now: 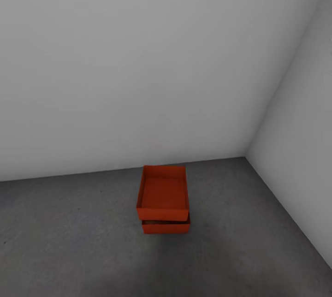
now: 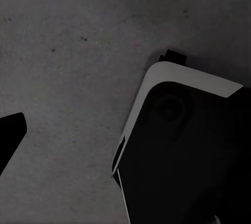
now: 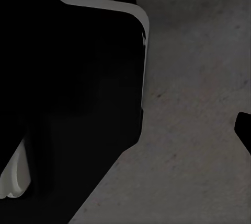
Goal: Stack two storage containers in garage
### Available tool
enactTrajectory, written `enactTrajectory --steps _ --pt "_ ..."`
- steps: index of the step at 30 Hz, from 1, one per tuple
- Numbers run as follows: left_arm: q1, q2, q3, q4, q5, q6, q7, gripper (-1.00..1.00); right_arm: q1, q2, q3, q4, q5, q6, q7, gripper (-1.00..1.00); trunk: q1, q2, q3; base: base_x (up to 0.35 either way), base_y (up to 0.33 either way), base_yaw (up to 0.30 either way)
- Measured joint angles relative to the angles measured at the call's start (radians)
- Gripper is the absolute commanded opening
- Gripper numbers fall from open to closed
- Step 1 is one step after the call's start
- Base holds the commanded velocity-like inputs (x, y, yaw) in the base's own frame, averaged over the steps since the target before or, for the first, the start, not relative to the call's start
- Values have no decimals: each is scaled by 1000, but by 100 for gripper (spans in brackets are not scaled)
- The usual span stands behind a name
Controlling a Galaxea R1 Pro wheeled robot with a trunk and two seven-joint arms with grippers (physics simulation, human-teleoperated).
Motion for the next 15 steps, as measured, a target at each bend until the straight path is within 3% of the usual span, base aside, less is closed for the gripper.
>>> enactTrajectory --steps 15 --pt "0 0 0 0 0 0 0 100 0 0 -1 0 -1 0 0 100 0 0 24 0 0 0"
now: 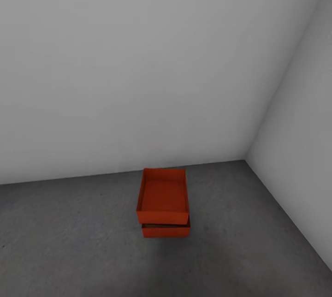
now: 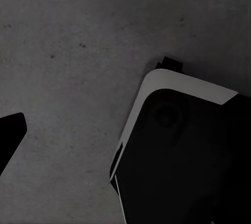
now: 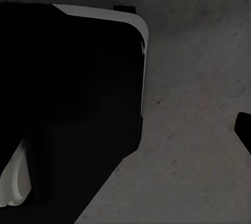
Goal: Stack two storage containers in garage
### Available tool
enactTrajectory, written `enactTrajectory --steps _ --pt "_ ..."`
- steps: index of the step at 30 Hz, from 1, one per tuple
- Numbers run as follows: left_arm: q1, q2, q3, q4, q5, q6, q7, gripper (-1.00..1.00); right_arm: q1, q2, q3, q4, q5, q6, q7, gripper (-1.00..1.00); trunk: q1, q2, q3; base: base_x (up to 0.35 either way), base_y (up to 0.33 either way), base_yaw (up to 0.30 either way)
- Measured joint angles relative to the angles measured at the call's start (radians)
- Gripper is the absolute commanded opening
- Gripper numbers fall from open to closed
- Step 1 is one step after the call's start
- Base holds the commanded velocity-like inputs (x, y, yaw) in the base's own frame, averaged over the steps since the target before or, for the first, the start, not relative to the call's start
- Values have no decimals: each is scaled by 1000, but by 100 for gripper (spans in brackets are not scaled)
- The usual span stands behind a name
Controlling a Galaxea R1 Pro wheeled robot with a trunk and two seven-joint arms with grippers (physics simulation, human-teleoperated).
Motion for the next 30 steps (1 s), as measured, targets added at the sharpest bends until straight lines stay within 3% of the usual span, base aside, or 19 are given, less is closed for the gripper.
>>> enactTrajectory --steps 30 --pt "0 0 0 0 -1 0 0 100 14 -2 0 -1 -4 -3 10 100 0 0 48 0 0 0"
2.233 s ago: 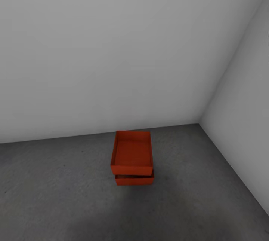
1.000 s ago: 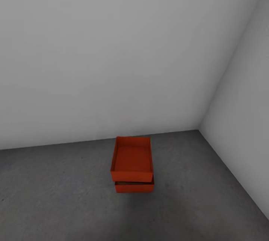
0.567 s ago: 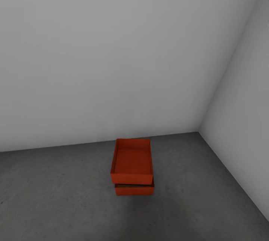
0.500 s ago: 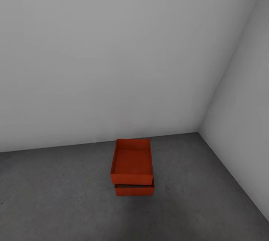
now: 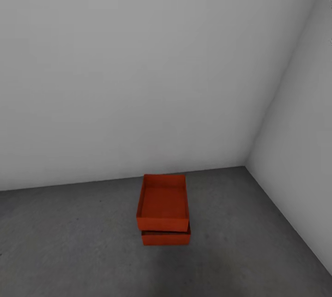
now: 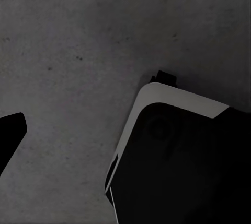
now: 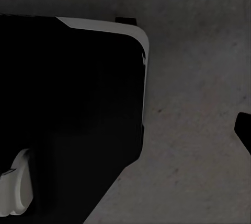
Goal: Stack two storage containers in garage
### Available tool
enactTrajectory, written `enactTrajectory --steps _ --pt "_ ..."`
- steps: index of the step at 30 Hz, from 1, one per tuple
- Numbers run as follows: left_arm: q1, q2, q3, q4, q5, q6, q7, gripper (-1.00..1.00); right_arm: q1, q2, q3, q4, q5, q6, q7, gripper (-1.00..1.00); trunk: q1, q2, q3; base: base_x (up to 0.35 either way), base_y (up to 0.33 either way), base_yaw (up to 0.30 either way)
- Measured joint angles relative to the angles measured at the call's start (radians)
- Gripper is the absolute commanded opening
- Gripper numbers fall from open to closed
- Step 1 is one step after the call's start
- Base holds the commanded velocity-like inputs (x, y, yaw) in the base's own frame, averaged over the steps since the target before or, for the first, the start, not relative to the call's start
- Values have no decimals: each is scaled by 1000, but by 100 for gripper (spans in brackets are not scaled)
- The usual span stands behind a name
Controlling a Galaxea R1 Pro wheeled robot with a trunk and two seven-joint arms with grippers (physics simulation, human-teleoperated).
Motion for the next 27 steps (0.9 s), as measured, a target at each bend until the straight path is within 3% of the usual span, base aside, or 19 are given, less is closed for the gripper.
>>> enactTrajectory --steps 7,12,15,17,19,20,27 --pt "0 0 -1 -2 -2 -3 0 100 0 -1 0 0 -3 0 0 100 0 0 11 0 0 0" --pt "2 0 0 1 6 -52 0 100 0 -2 -2 0 -5 0 -1 100 0 0 19 0 0 0" --pt "46 1 3 3 9 -84 -4 100 0 -5 -6 0 -6 1 -1 100 0 0 24 0 0 0" --pt "94 1 1 3 8 -92 -40 100 0 -6 -7 -1 -7 1 -1 100 0 0 27 0 0 0" --pt "129 3 2 3 10 -89 -123 100 0 -7 -8 -1 -7 2 -1 100 0 0 30 0 0 0" --pt "161 5 0 3 6 -93 -239 100 0 -7 -8 -1 -7 2 -1 100 0 0 32 0 0 0" --pt "172 5 0 2 4 -108 -273 100 0 -8 -8 -1 -7 2 1 100 0 0 43 0 0 0"
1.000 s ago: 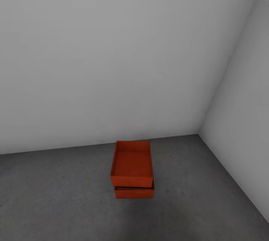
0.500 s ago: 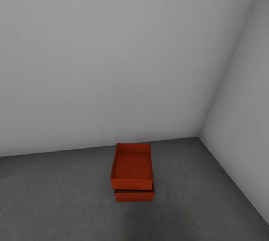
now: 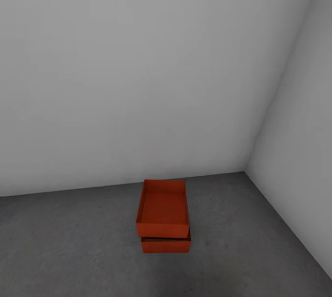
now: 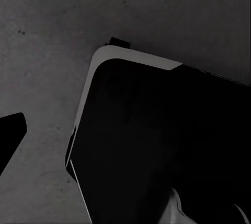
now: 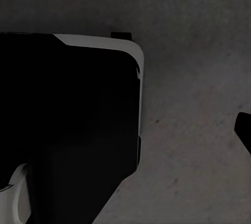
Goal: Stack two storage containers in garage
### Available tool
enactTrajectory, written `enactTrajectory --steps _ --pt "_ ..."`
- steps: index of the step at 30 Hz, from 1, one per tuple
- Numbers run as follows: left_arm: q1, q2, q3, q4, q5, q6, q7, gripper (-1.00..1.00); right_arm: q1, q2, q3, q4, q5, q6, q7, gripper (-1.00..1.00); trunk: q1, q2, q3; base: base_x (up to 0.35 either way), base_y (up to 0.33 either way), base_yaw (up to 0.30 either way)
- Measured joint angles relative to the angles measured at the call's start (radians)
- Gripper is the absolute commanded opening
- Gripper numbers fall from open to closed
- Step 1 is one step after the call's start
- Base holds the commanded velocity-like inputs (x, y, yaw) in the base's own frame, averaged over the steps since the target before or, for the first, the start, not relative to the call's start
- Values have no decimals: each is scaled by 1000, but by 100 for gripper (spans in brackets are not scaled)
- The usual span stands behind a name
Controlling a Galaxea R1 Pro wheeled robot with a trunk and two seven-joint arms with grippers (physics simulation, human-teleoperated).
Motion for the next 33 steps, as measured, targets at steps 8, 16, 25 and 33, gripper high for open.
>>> enactTrajectory --steps 8,16,25,33 --pt "0 0 -1 -12 -4 -18 -1 100 0 2 1 0 1 0 0 100 0 0 13 0 0 0" --pt "0 0 -2 -11 -5 -19 -1 100 0 1 2 0 1 -1 0 100 0 0 25 0 0 0" --pt "0 0 -2 -12 -6 -20 -1 100 0 1 2 0 1 -1 0 100 0 0 40 0 0 0" --pt "0 0 -2 -12 -6 -20 -1 100 0 1 2 0 1 -1 0 100 0 0 52 0 0 0"
